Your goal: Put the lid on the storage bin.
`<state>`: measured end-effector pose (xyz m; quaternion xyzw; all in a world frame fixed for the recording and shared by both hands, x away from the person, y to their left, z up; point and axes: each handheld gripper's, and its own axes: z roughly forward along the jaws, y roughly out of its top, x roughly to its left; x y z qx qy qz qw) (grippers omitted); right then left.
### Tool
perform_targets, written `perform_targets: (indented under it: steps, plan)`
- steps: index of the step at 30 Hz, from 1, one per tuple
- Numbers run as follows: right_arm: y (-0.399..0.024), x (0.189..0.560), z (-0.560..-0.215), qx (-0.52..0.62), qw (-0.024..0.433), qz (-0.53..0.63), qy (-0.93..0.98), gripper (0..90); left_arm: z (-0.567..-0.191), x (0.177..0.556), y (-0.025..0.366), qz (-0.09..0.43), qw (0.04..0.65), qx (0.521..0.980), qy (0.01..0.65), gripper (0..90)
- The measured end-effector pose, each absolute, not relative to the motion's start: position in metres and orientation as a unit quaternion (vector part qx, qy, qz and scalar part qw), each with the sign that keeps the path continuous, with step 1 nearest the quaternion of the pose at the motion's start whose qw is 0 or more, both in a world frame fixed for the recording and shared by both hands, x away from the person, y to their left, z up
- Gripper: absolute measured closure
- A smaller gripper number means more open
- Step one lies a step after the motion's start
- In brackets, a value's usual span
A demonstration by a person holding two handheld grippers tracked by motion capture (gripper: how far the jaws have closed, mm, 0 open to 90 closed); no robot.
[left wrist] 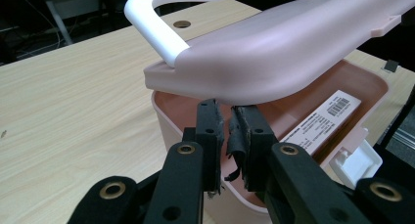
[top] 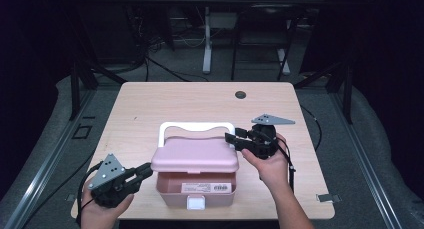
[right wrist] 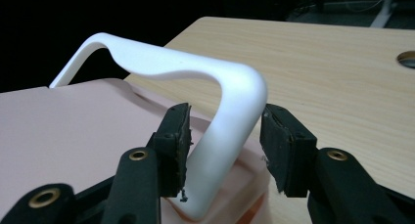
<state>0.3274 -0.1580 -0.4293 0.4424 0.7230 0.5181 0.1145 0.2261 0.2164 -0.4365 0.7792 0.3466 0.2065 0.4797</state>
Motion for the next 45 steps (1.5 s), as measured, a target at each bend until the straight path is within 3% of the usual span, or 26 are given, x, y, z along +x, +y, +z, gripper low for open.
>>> perform_targets:
  steps: [4, 21, 45]
  plan:
    - [-0.153, 0.328, -0.432, 0.441, 0.108, 0.514, 0.728, 54.2, -0.438, 0.226, 0.216, 0.207, 0.477, 0.781, 0.346, 81.0]
    - [-0.152, 0.309, -0.413, 0.415, 0.164, 0.527, 0.723, 64.1, -0.440, 0.225, 0.217, 0.206, 0.481, 0.778, 0.349, 81.0]
    - [-0.152, 0.293, -0.413, 0.400, 0.180, 0.514, 0.738, 71.0, -0.455, 0.220, 0.218, 0.192, 0.475, 0.784, 0.350, 81.6]
